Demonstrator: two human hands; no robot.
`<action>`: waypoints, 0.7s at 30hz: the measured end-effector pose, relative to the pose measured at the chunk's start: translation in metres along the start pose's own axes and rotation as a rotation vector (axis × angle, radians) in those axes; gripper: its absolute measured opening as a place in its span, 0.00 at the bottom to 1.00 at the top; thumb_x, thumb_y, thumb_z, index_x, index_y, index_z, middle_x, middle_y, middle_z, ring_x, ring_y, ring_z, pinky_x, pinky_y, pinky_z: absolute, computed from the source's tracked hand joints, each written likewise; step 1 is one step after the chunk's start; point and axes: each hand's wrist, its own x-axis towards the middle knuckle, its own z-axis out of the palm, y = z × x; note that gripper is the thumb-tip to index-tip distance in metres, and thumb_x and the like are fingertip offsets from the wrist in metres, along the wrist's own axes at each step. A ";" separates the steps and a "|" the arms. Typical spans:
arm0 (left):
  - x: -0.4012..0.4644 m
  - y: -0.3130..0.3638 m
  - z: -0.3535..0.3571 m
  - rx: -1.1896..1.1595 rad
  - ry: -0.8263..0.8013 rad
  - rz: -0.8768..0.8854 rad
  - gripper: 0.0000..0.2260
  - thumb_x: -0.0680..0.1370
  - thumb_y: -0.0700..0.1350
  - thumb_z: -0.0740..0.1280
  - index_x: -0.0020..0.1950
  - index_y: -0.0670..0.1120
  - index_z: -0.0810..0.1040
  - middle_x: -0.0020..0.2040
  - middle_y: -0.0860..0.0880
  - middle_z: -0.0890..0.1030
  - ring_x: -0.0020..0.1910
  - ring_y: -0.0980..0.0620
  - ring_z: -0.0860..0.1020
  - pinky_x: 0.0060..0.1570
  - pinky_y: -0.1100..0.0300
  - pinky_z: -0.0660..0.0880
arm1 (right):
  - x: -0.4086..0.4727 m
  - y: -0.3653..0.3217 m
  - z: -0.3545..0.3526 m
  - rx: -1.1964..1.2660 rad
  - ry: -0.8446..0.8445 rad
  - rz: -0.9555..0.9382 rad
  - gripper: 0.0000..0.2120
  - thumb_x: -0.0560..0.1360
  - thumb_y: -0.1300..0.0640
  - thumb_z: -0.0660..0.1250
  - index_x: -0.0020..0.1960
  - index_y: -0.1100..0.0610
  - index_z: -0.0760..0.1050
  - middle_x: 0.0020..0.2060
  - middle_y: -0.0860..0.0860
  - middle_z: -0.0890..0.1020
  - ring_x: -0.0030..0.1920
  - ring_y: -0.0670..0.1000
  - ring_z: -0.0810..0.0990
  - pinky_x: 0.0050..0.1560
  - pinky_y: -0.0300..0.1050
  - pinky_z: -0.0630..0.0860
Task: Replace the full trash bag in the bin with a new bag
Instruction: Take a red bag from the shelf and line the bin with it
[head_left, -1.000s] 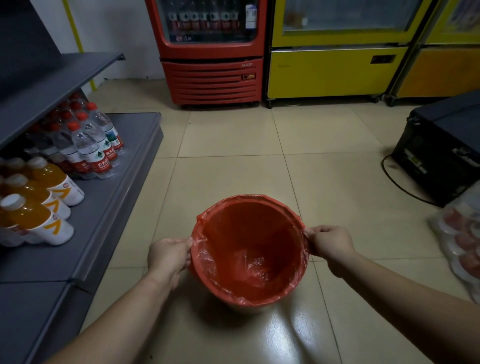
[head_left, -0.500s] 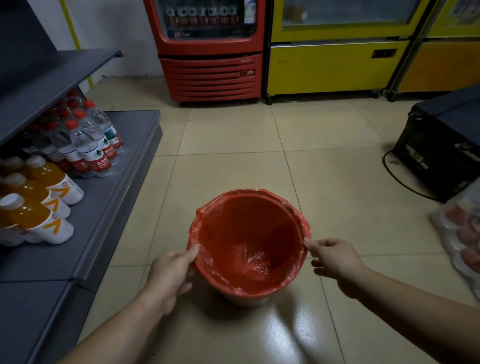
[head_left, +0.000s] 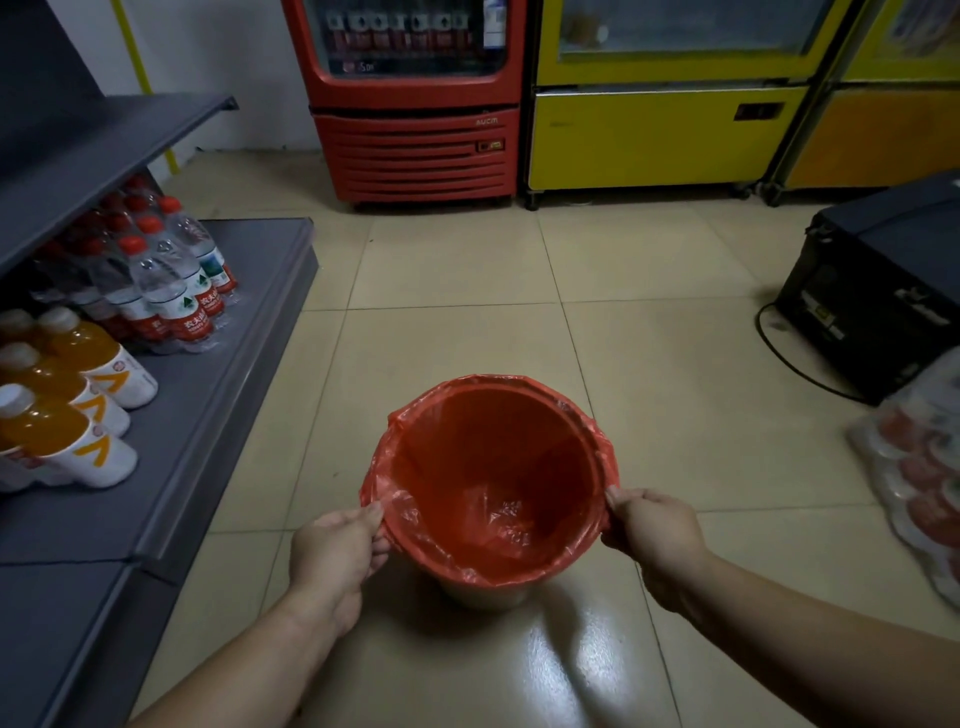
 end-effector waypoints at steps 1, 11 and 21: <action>0.000 -0.004 0.001 -0.030 -0.025 -0.008 0.06 0.79 0.42 0.70 0.47 0.40 0.83 0.31 0.46 0.82 0.32 0.50 0.78 0.36 0.55 0.76 | 0.000 0.004 0.000 0.066 -0.033 0.026 0.12 0.78 0.64 0.67 0.35 0.62 0.77 0.24 0.54 0.76 0.24 0.48 0.73 0.30 0.43 0.77; -0.019 -0.003 0.003 0.076 -0.019 -0.046 0.14 0.79 0.58 0.65 0.52 0.48 0.79 0.47 0.46 0.80 0.44 0.47 0.77 0.41 0.51 0.76 | -0.032 0.002 -0.005 -0.193 0.142 -0.009 0.18 0.71 0.43 0.74 0.45 0.58 0.79 0.35 0.53 0.79 0.36 0.53 0.76 0.40 0.49 0.76; -0.036 -0.011 0.011 0.019 -0.067 -0.125 0.12 0.74 0.48 0.76 0.48 0.40 0.82 0.44 0.43 0.86 0.44 0.43 0.84 0.44 0.46 0.83 | -0.065 0.023 0.040 -0.024 0.254 0.088 0.14 0.72 0.49 0.75 0.37 0.60 0.81 0.30 0.56 0.85 0.37 0.62 0.85 0.48 0.63 0.82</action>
